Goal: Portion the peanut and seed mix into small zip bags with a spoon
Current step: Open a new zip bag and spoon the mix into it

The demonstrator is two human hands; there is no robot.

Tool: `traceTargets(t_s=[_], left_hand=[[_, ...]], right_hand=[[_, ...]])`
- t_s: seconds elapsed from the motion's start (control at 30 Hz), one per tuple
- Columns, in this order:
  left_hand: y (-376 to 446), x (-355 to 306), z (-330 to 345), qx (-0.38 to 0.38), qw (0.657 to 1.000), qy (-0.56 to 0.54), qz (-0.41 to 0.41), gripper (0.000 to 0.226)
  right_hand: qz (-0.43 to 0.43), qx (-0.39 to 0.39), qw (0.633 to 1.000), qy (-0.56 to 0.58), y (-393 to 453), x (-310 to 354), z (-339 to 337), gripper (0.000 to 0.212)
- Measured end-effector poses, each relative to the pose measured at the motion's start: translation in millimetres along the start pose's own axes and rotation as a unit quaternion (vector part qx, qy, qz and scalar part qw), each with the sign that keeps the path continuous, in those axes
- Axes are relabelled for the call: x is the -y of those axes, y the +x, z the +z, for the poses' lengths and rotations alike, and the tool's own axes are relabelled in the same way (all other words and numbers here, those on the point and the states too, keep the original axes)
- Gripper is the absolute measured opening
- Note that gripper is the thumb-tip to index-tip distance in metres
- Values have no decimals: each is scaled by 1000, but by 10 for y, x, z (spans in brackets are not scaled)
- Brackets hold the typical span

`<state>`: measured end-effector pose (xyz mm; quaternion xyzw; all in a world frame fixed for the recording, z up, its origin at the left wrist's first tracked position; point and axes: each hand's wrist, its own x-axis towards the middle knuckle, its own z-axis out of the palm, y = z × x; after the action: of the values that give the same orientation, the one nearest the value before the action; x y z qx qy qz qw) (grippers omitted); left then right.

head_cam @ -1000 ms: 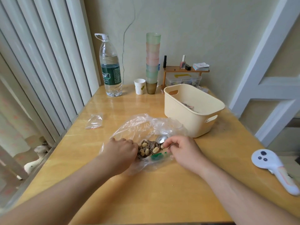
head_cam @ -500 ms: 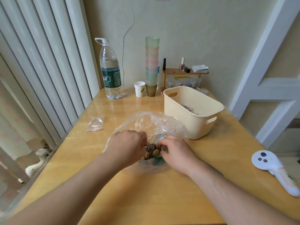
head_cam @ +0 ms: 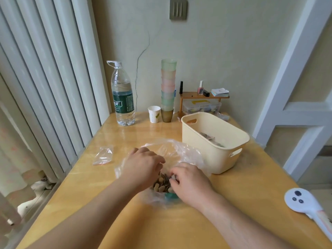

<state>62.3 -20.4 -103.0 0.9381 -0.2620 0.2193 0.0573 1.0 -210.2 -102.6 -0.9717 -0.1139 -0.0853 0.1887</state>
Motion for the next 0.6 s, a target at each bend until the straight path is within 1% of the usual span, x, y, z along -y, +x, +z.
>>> traceTargets(t_s=[0.03,0.07,0.1,0.13,0.17,0.2,0.23,0.27,0.3,0.33,0.37,0.4,0.47,0.5,0.53,0.57,0.6], left_hand=[[-30,-55,-69,-33,999,24,10,26],[-74,-106,-117,-66,997,27,37,30],[-137,-134,-121,-64,995,11,70,35],[-208,-128,-92,-32,996,-8,89,45],[-275,-100,-77,38,996,-21,82,61],[-342,-54,-44,124,990,-23,62,80],[-409,0,2,204,978,-25,43,97],[-462,55,34,253,966,-40,30,106],[-500,109,37,266,961,-72,23,110],[-517,154,-3,250,961,-120,17,109],[-518,198,-76,213,962,-172,7,103],[-517,244,-174,150,965,-216,-7,90],[-495,371,-359,-29,965,-255,-48,48],[-466,474,-432,-107,959,-250,-76,27],[-430,601,-468,-154,952,-241,-113,15],[-402,759,-479,-163,948,-225,-155,14],[-385,930,-469,-141,951,-191,-196,19]], right_hand=[[-20,-16,999,-20,14,-22,5,21],[-43,-25,998,-37,30,-55,8,26],[-63,-20,997,-50,40,-96,8,35],[-77,-3,995,-59,47,-147,8,45],[-81,22,995,-62,44,-200,7,54],[-81,49,994,-62,35,-251,9,61],[-73,74,993,-60,24,-298,23,69],[-67,88,992,-58,9,-333,38,74],[-62,95,992,-56,-2,-353,56,76],[-65,94,992,-53,-4,-364,72,75],[-70,85,993,-39,-1,-362,71,72],[-76,69,995,-19,13,-349,75,69],[-91,9,995,27,60,-271,64,59],[-102,-30,993,52,91,-221,72,53],[-115,-62,988,77,118,-165,82,47],[-127,-80,984,97,139,-101,100,45],[-139,-89,980,107,154,-30,118,43]])
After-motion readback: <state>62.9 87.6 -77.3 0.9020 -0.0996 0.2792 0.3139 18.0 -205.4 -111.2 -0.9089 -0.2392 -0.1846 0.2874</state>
